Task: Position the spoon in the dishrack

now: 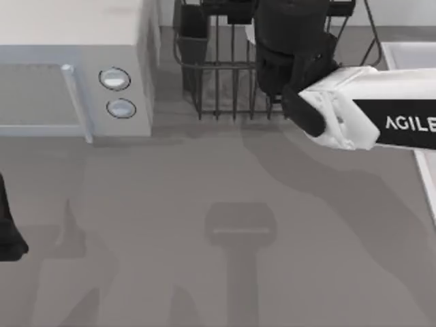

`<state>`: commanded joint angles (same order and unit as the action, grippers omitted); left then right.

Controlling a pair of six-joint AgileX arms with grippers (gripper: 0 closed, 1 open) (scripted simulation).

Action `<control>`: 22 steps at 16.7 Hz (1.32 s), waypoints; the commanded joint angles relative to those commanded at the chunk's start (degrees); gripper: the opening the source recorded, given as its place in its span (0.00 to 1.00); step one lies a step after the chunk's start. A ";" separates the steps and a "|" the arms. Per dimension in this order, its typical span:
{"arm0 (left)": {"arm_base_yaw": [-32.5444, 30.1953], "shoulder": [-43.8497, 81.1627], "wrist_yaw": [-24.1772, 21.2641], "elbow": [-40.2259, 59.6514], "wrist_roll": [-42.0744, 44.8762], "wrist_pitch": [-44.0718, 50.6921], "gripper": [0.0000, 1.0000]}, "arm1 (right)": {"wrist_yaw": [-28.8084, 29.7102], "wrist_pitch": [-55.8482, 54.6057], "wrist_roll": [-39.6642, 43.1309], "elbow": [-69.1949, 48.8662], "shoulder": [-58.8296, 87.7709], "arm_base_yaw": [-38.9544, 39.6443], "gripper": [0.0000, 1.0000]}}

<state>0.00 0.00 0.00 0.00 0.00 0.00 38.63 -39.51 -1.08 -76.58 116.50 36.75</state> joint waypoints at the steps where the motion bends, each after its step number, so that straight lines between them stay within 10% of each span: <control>1: 0.00 0.00 0.00 0.00 0.00 0.00 1.00 | -0.46 -0.57 0.06 0.18 0.57 -0.48 0.00; 5: 0.00 0.00 0.00 0.00 0.00 0.00 1.00 | -0.52 -0.65 0.06 0.20 0.64 -0.54 0.00; 18: 0.00 0.00 0.00 0.00 0.00 0.00 1.00 | -0.52 -0.65 0.06 0.20 0.64 -0.54 0.98; 22: 0.00 0.00 0.00 0.00 0.00 0.00 1.00 | -0.52 -0.65 0.06 0.20 0.64 -0.54 1.00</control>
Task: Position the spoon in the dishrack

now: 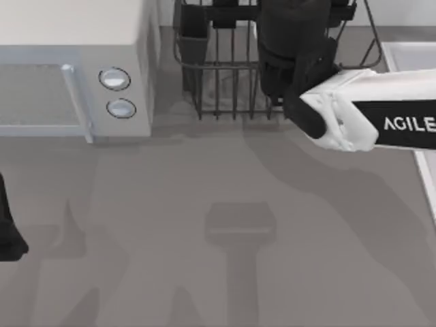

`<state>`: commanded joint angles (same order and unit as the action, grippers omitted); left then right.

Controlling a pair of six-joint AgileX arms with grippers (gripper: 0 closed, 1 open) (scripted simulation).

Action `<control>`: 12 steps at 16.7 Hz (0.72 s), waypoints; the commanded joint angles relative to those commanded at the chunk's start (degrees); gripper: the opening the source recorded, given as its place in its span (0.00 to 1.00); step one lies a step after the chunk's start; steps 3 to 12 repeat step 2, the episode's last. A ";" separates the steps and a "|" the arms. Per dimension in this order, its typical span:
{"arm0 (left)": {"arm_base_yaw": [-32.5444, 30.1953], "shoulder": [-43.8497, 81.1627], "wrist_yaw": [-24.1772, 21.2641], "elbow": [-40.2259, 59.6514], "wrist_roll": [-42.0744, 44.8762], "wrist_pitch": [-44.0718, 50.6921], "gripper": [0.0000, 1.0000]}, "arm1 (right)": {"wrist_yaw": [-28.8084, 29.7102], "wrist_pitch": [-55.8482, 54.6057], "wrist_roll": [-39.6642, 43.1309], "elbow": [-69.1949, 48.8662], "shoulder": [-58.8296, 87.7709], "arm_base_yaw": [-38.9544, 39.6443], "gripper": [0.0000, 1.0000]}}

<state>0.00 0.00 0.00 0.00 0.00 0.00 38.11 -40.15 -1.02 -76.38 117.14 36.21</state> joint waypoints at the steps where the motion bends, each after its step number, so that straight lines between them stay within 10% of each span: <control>1: 0.00 0.00 0.00 0.00 0.00 0.00 1.00 | 0.00 0.00 0.00 0.00 0.00 0.00 1.00; 12: 0.00 0.00 0.00 0.00 0.00 0.00 1.00 | 0.00 0.00 0.00 0.00 0.00 0.00 1.00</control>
